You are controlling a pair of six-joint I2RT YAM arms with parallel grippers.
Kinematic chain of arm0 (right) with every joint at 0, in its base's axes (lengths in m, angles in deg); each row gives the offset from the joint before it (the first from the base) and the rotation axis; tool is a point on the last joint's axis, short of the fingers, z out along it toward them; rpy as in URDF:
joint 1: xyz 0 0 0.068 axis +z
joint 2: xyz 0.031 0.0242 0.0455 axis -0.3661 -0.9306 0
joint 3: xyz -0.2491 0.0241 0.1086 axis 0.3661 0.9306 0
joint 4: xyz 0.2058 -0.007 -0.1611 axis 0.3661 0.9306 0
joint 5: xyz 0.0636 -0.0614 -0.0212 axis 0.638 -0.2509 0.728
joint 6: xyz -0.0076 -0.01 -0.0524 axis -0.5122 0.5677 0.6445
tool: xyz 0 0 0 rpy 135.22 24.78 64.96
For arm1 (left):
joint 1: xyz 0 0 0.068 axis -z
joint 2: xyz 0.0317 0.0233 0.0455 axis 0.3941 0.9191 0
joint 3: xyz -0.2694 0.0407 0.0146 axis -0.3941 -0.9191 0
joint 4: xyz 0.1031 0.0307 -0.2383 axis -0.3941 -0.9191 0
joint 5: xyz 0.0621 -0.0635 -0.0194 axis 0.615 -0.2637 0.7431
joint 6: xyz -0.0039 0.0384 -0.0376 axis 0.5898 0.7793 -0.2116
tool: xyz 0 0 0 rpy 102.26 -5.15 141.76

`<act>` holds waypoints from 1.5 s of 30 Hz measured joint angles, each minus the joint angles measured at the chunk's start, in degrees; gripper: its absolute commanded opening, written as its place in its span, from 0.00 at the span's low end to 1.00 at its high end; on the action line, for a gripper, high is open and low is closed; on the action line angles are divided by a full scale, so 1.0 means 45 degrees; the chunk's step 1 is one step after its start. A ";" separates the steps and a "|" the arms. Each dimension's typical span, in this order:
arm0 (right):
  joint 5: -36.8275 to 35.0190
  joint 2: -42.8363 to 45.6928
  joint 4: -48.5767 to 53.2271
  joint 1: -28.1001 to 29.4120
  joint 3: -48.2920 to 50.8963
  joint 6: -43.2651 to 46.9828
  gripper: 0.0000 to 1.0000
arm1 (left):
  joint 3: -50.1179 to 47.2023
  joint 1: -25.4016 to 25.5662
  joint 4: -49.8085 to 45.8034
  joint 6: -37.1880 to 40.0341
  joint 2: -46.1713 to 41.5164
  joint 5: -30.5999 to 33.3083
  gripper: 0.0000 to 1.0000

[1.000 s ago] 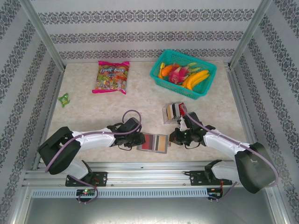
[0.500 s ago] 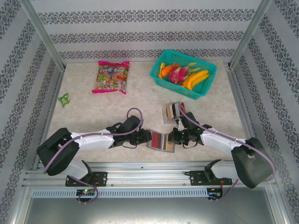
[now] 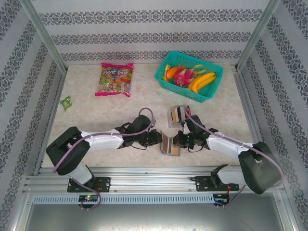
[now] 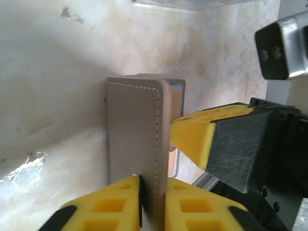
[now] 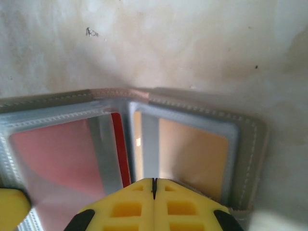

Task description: Put the credit cards into the card holder

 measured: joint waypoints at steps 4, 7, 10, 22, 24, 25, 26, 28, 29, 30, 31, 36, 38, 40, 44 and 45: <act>-0.0131 0.0131 0.0000 0.0000 0.0000 -0.0005 0.00 | 0.0369 0.0063 -0.1783 0.0491 -0.0403 0.0928 0.00; -0.0155 0.0622 -0.0010 0.0000 -0.0019 -0.0087 0.00 | 0.1214 0.0073 -0.4575 0.1292 -0.0996 0.2181 0.00; -0.0155 0.0947 -0.0262 0.0000 -0.0131 -0.0272 0.00 | 0.2132 0.0073 -0.6776 0.1928 -0.1423 0.3361 0.00; 0.0019 0.0073 -0.2030 0.0335 -0.0559 -0.1370 0.00 | 0.5814 0.1180 -1.0608 0.2715 0.1462 0.5814 0.14; 0.0015 -0.0049 -0.2147 0.0335 -0.0559 -0.1433 0.00 | 0.6382 0.1350 -1.0686 0.2764 0.1982 0.5785 0.25; -0.0019 -0.0107 -0.2181 0.0335 -0.0549 -0.1472 0.00 | 0.6586 0.1443 -1.0656 0.2749 0.2176 0.5702 0.26; -0.0063 -0.0121 -0.2176 0.0335 -0.0534 -0.1496 0.00 | 0.6698 0.1501 -1.0554 0.2759 0.2317 0.5566 0.27; -0.0223 -0.0112 -0.2176 0.0335 -0.0491 -0.1554 0.00 | 0.6713 0.1574 -1.0093 0.2759 0.2477 0.5090 0.34; -0.0316 -0.0112 -0.2152 0.0335 -0.0476 -0.1574 0.00 | 0.6669 0.1574 -0.9826 0.2754 0.2492 0.4818 0.37; -0.0427 -0.0097 -0.2084 0.0335 -0.0466 -0.1579 0.00 | 0.6567 0.1574 -0.9413 0.2705 0.2477 0.4488 0.42; -0.0563 -0.0053 -0.2021 0.0335 -0.0442 -0.1569 0.00 | 0.6475 0.1574 -0.9068 0.2686 0.2477 0.4197 0.46; -0.0874 0.0233 -0.1647 0.0219 -0.0355 -0.1515 0.00 | 0.5396 0.1545 -0.7621 0.2467 0.2220 0.3342 0.52; -0.0879 0.0267 -0.1613 0.0219 -0.0355 -0.1443 0.00 | 0.4454 0.1457 -0.7043 0.2331 0.1579 0.3113 0.56; -0.0879 0.0291 -0.1545 0.0219 -0.0359 -0.1355 0.00 | 0.3429 0.1258 -0.6353 0.2283 0.0559 0.2715 0.59; -0.0879 0.0287 -0.1336 0.0219 -0.0408 -0.1219 0.00 | 0.2443 0.0593 -0.5620 0.2317 -0.1447 0.2482 0.60; -0.0879 0.0272 -0.1292 0.0219 -0.0447 -0.1175 0.00 | 0.2327 0.0393 -0.5552 0.2336 -0.1889 0.2511 0.56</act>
